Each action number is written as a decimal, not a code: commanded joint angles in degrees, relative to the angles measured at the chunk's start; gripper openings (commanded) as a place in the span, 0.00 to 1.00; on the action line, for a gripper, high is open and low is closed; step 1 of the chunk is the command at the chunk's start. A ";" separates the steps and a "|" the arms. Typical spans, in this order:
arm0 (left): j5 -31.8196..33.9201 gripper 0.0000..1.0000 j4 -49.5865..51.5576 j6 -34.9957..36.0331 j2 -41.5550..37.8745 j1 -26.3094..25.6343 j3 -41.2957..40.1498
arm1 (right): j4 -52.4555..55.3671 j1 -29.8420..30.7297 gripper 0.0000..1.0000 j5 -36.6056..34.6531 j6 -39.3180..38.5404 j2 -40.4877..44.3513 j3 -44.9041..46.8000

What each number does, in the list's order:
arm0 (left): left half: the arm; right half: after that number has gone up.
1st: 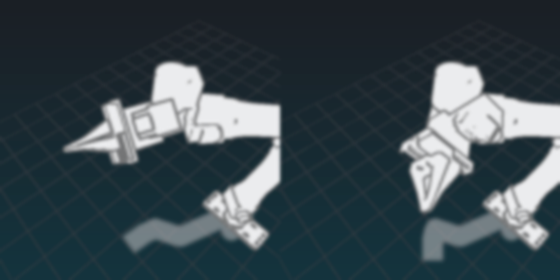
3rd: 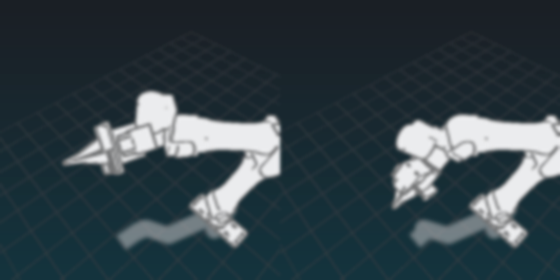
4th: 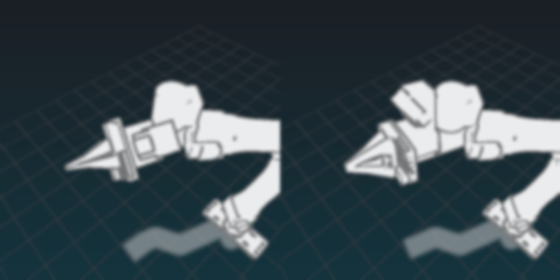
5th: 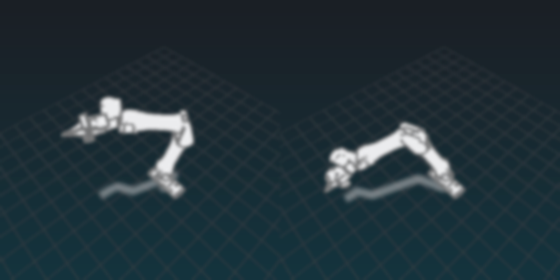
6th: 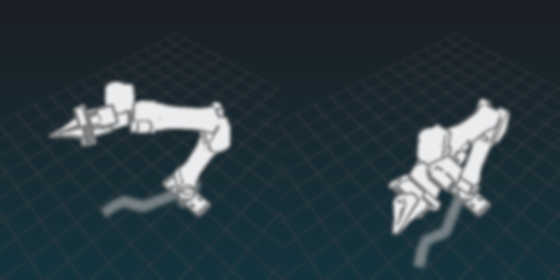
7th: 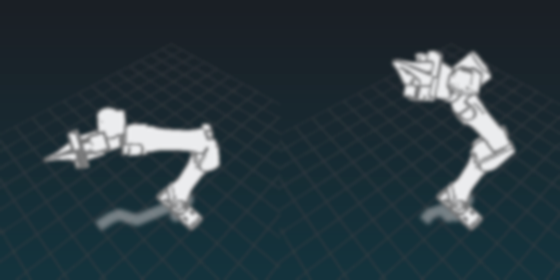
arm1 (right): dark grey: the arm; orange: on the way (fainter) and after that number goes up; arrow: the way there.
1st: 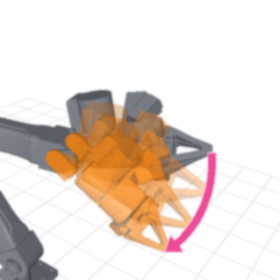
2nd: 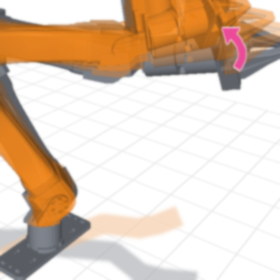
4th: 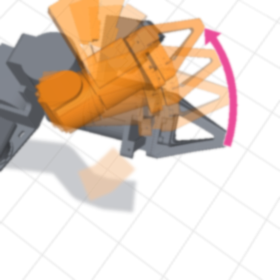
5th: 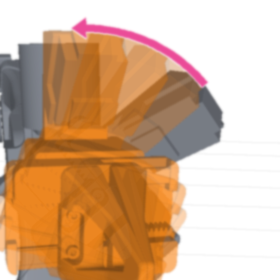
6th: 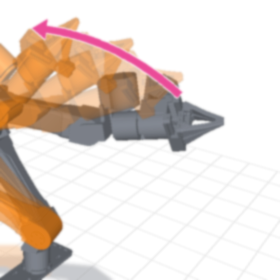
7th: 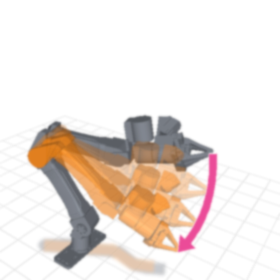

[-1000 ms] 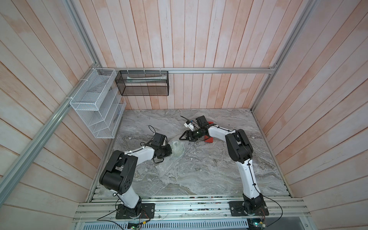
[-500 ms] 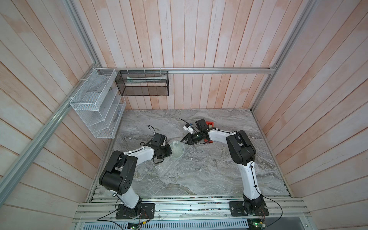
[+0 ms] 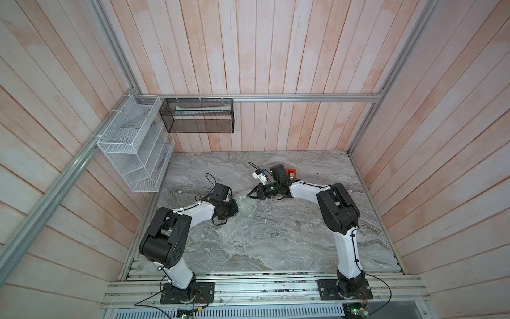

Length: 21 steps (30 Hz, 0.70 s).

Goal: Wrap bowls in bubble wrap
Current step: Wrap the bowl in bubble wrap.

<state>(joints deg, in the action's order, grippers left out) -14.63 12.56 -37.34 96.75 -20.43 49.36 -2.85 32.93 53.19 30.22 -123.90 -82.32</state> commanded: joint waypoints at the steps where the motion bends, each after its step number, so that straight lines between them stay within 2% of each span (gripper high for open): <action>1: 5.03 0.00 4.49 -0.80 4.06 -0.23 -0.54 | -2.55 6.19 0.08 6.11 2.90 2.68 3.25; 9: 2.67 0.00 2.48 -2.24 2.95 -0.27 -0.29 | 12.96 12.42 0.10 -5.89 -3.58 -0.02 -2.13; 14: 1.05 0.00 0.58 -3.48 2.83 -0.32 -0.56 | 12.10 13.88 0.24 -8.04 -0.96 -0.07 -0.60; 21: 0.05 0.00 -1.50 -4.32 2.34 -0.21 -1.89 | 10.06 13.09 0.23 -14.11 5.02 0.32 2.00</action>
<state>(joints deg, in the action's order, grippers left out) -15.42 13.23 -40.58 96.64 -20.14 49.54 2.52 45.01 39.42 31.57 -123.09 -83.29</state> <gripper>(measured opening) 0.098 0.234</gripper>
